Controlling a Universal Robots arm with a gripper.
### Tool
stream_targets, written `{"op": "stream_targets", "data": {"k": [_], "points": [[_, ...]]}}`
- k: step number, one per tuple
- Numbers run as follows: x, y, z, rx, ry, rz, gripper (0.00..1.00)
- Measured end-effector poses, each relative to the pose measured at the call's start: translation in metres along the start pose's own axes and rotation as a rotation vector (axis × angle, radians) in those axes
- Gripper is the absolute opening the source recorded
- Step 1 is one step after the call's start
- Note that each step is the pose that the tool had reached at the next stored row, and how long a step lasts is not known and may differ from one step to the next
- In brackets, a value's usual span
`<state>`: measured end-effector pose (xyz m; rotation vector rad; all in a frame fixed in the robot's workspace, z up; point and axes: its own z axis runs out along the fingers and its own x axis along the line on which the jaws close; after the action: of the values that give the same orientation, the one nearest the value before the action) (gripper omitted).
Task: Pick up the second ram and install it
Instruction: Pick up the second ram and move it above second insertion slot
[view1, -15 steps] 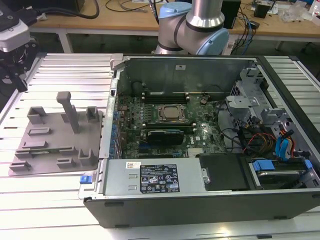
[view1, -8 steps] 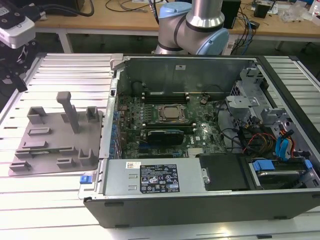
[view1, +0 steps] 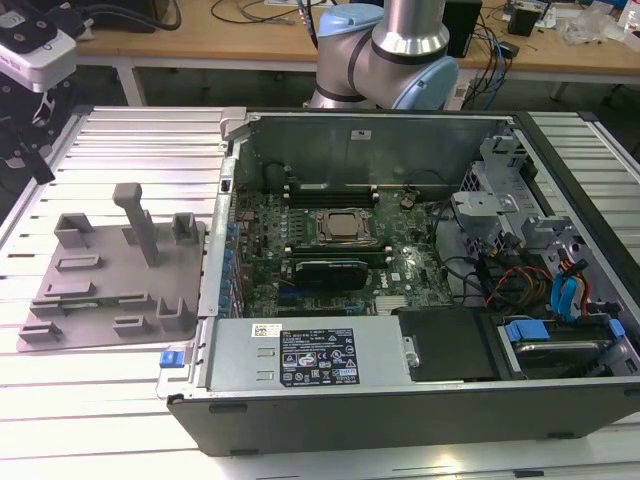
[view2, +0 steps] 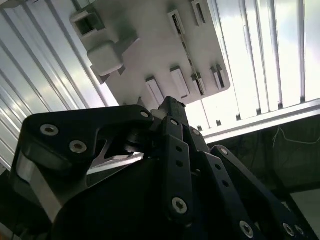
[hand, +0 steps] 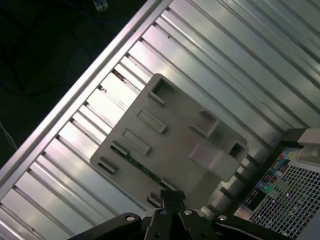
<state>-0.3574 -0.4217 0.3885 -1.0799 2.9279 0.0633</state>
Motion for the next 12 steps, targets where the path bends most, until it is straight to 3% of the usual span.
{"op": "stream_targets", "data": {"k": [12], "points": [[0.0,0.0,0.0,-0.0059,0.0055,-0.177,0.08]]}}
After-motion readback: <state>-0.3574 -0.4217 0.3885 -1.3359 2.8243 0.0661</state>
